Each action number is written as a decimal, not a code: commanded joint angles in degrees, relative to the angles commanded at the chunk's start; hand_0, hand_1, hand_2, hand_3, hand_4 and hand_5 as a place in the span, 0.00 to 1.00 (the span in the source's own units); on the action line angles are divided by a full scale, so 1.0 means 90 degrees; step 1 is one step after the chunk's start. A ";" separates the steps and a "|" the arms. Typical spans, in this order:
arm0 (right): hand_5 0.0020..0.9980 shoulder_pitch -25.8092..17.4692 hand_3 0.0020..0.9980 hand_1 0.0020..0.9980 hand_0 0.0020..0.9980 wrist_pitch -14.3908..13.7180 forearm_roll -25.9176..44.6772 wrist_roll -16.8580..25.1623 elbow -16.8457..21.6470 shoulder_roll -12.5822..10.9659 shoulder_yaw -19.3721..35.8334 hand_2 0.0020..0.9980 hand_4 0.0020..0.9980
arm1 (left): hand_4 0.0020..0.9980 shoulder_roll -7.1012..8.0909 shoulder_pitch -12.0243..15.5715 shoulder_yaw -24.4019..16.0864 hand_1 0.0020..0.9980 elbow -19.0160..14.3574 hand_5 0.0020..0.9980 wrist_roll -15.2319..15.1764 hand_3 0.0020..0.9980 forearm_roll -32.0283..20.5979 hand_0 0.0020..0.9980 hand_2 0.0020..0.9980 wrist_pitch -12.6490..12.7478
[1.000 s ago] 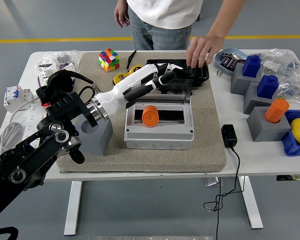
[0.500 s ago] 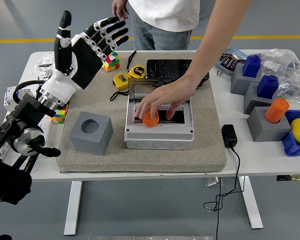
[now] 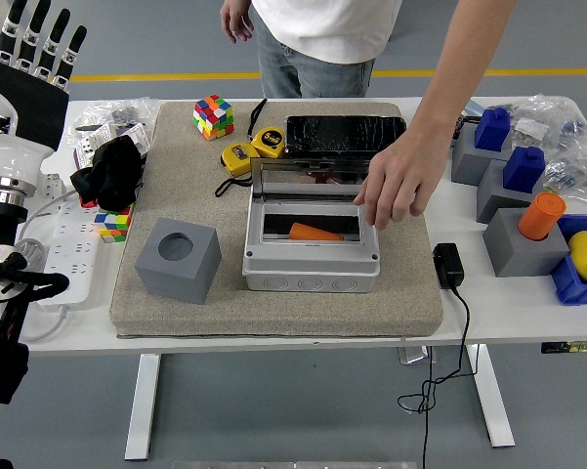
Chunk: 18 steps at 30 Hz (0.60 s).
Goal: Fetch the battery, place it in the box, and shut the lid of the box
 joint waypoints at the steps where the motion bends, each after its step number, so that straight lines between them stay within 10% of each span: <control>1: 1.00 0.0000 0.90 0.90 0.91 0.0000 -0.0002 0.0000 -0.0001 0.0000 0.0005 0.85 1.00 | 1.00 0.0006 0.0016 -0.0058 0.95 0.0011 1.00 0.0017 0.90 0.0204 0.88 0.93 0.0042; 18: 1.00 -0.0031 0.90 0.90 0.91 -0.0005 -0.0002 0.0001 -0.0005 -0.0020 -0.0010 0.85 1.00 | 1.00 0.0159 0.0355 -0.0908 0.97 -0.0090 1.00 0.0401 0.90 0.4701 0.92 0.94 0.1166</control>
